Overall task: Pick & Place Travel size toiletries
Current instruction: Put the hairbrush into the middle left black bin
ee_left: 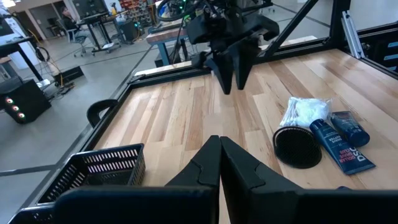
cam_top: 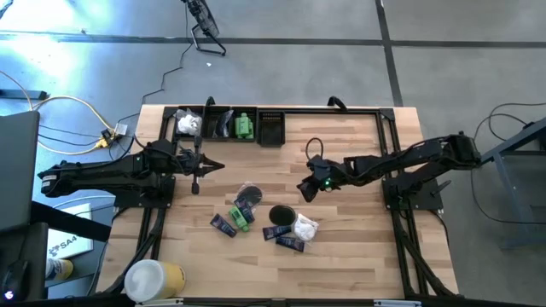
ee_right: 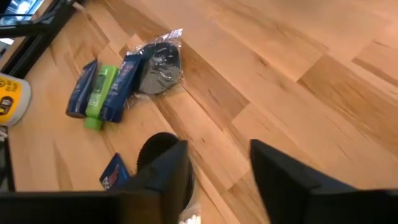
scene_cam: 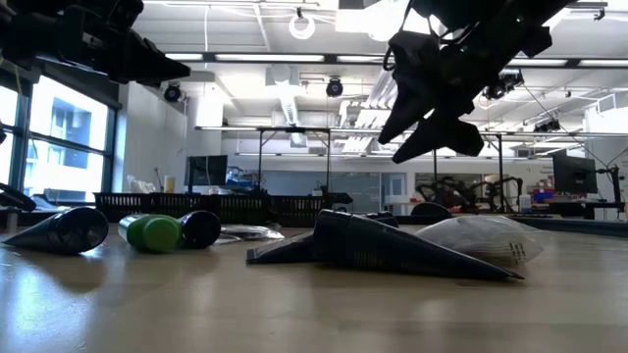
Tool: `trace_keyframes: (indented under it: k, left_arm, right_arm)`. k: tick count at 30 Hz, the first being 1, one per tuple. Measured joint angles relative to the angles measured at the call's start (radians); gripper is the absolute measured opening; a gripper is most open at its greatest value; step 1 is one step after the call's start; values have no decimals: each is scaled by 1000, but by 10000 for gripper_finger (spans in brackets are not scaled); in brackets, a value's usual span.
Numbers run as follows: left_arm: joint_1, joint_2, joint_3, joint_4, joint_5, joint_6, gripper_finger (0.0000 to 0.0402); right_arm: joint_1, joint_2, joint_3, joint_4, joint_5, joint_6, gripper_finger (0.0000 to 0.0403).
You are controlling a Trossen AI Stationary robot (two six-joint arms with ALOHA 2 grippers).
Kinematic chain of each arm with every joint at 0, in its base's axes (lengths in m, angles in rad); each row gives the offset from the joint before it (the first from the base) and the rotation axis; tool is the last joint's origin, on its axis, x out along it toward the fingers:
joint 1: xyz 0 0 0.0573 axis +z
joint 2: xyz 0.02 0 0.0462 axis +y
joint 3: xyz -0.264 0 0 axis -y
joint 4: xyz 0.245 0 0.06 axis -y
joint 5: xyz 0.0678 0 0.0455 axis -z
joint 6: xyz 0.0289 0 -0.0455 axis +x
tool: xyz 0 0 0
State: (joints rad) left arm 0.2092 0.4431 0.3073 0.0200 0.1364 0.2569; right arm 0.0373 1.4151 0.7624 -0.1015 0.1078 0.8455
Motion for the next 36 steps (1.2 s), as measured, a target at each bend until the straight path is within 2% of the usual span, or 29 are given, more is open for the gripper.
trace_keyframes:
  k: [5, 9, 18, 27, 36]
  left_arm:
    - [0, 0, 0, 0, 0, 0, 1]
    - [0, 0, 0, 0, 0, 0, 1]
    - [0, 0, 0, 0, 1, 0, 1]
    - [0, 0, 0, 0, 2, -1, 1]
    - [0, 0, 0, 0, 3, -2, 1]
  right_arm:
    - [12, 0, 0, -1, 43, -2, 251]
    - [12, 4, 0, -5, -31, 41, 276]
    - [45, 167, -1, 6, -214, 159, 252]
    - [43, 326, 0, 212, -358, 183, 239]
    - [35, 359, 2, 282, -369, 182, 238]
